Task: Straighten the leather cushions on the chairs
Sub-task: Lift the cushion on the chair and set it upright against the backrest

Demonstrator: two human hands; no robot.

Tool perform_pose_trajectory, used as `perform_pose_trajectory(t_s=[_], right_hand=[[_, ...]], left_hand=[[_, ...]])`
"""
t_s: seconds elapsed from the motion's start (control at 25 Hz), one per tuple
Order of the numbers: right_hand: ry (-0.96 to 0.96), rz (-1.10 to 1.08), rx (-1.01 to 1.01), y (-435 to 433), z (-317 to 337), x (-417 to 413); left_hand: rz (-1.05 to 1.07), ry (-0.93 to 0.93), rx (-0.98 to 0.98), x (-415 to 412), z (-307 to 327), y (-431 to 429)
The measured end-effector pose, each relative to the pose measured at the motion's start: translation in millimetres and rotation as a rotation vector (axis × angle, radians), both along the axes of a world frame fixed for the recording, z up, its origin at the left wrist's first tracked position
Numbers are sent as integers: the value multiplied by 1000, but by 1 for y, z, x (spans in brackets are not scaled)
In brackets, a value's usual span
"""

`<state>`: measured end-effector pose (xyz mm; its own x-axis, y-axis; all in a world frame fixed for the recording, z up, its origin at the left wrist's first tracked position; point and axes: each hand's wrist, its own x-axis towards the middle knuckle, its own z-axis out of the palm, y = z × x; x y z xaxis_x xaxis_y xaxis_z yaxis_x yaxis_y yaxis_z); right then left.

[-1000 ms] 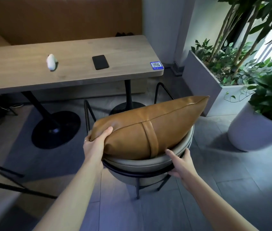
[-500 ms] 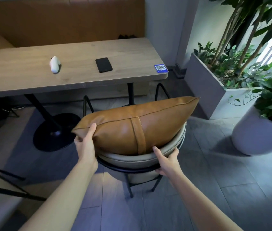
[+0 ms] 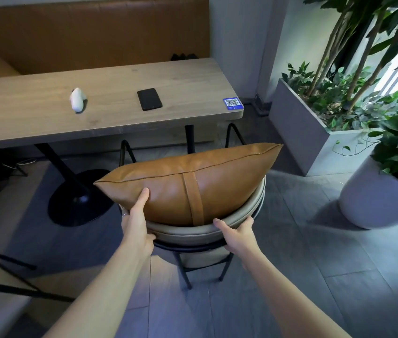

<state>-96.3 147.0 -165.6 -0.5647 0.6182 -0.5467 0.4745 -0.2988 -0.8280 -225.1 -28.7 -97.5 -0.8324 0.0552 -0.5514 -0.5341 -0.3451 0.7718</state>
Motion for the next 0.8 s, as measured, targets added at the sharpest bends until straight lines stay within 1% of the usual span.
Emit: perform_pose_trajectory(t_s=[0.32, 0.4, 0.52, 0.56, 0.6, 0.68, 0.72, 0.8], right_hand=[[-43, 7, 7, -10, 0, -28], [-47, 19, -8, -7, 1, -26], [-70, 63, 0, -2, 2, -22], [-83, 82, 5, -2, 4, -20], [-91, 96, 0, -2, 7, -17], [-81, 100, -21, 0, 11, -7], [-75, 104, -10, 5, 10, 1], [-100, 125, 52, 20, 12, 16]], left_hand=[[-67, -17, -5, -30, 5, -7], [-76, -9, -49, -27, 9, -7], [-2, 49, -168, -20, 17, -8], [23, 80, -267, -20, 22, -9], [35, 120, -412, -21, 28, -10], [7, 235, -748, -20, 43, -10], [-34, 316, -914, -18, 51, -7], [-162, 549, -1195, -9, 64, 5]])
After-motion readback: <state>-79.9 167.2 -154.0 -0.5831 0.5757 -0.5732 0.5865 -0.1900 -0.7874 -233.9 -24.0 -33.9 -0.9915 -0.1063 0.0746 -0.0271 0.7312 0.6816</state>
